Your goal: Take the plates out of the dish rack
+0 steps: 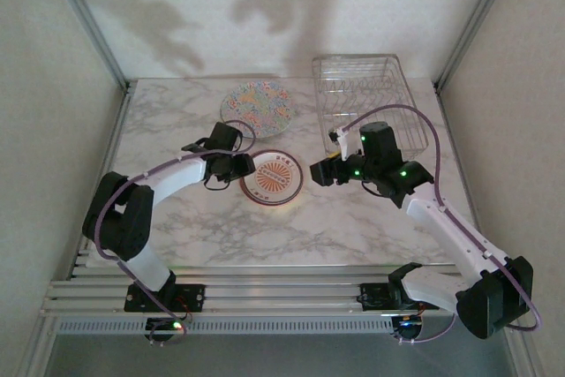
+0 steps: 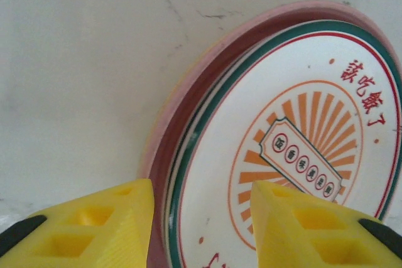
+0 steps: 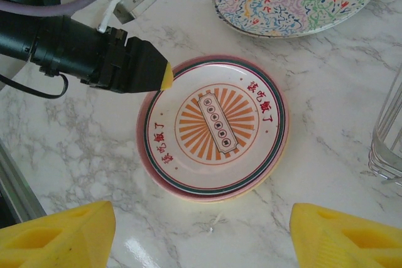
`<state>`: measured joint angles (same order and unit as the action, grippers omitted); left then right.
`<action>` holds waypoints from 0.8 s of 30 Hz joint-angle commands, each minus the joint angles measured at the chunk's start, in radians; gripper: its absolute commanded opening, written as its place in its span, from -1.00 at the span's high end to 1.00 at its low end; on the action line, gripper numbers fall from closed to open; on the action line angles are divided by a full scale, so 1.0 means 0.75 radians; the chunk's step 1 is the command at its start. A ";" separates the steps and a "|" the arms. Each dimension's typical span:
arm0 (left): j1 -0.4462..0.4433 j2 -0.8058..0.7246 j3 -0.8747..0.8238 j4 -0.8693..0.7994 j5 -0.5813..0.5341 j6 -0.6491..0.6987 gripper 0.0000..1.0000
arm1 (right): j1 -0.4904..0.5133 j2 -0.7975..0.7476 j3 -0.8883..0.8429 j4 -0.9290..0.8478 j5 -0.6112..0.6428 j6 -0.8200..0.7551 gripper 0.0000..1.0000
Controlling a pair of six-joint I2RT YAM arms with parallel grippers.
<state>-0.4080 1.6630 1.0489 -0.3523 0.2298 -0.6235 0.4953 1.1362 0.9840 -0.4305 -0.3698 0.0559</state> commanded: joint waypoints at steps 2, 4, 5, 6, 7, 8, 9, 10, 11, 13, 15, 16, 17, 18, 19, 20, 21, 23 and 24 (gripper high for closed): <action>-0.022 -0.001 0.054 -0.141 -0.119 0.020 0.12 | 0.009 0.005 0.053 0.000 -0.001 -0.001 -0.47; -0.024 -0.023 0.064 -0.157 -0.153 0.013 0.11 | 0.009 0.003 0.066 -0.008 0.031 0.003 -0.48; -0.024 -0.040 0.069 -0.168 -0.176 0.008 0.11 | 0.010 -0.001 0.074 -0.015 0.057 0.005 -0.47; -0.025 -0.059 0.079 -0.175 -0.201 0.000 0.11 | 0.010 -0.008 0.086 -0.020 0.088 0.007 -0.47; -0.022 -0.077 0.084 -0.183 -0.222 -0.006 0.09 | 0.010 -0.018 0.095 -0.022 0.121 0.007 -0.47; -0.023 -0.106 0.094 -0.187 -0.246 -0.016 0.06 | 0.010 -0.034 0.106 -0.023 0.179 0.010 -0.47; -0.017 -0.143 0.102 -0.185 -0.274 -0.028 -0.01 | 0.010 -0.062 0.115 -0.023 0.265 0.020 -0.48; -0.010 -0.177 0.104 -0.179 -0.293 -0.039 -0.09 | 0.009 -0.091 0.116 -0.023 0.355 0.033 -0.50; 0.005 -0.226 0.103 -0.168 -0.311 -0.060 -0.25 | 0.008 -0.128 0.113 -0.022 0.470 0.058 -0.54; 0.053 -0.327 0.080 -0.123 -0.333 -0.114 -0.56 | -0.005 -0.199 0.111 -0.035 0.676 0.106 -0.75; 0.122 -0.461 0.023 -0.053 -0.330 -0.172 -0.99 | -0.038 -0.254 0.129 -0.131 0.872 0.184 -0.98; 0.159 -0.510 -0.003 -0.030 -0.325 -0.195 -0.99 | -0.060 -0.259 0.145 -0.216 0.968 0.245 -0.98; 0.200 -0.562 -0.033 -0.003 -0.308 -0.213 -0.99 | -0.098 -0.252 0.170 -0.339 1.059 0.333 -0.98; 0.233 -0.607 -0.062 0.013 -0.311 -0.230 -0.99 | -0.149 -0.246 0.176 -0.457 1.099 0.427 -0.98; 0.254 -0.643 -0.086 0.019 -0.324 -0.236 -0.99 | -0.206 -0.248 0.164 -0.532 1.090 0.500 -0.98; 0.270 -0.686 -0.114 0.026 -0.349 -0.236 -0.99 | -0.254 -0.267 0.125 -0.571 1.049 0.550 -0.98; 0.279 -0.720 -0.139 0.028 -0.378 -0.232 -0.99 | -0.280 -0.293 0.075 -0.557 0.989 0.548 -0.98; 0.298 -0.774 -0.191 0.007 -0.478 -0.220 -0.99 | -0.290 -0.346 -0.045 -0.498 0.952 0.552 -0.98; 0.297 -0.789 -0.207 -0.016 -0.553 -0.214 -0.99 | -0.289 -0.368 -0.104 -0.456 0.986 0.574 -0.98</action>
<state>-0.1925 1.0836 0.9447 -0.3336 -0.0563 -0.7704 0.2813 0.8909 1.0000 -0.7071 0.3214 0.3882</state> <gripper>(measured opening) 0.993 0.990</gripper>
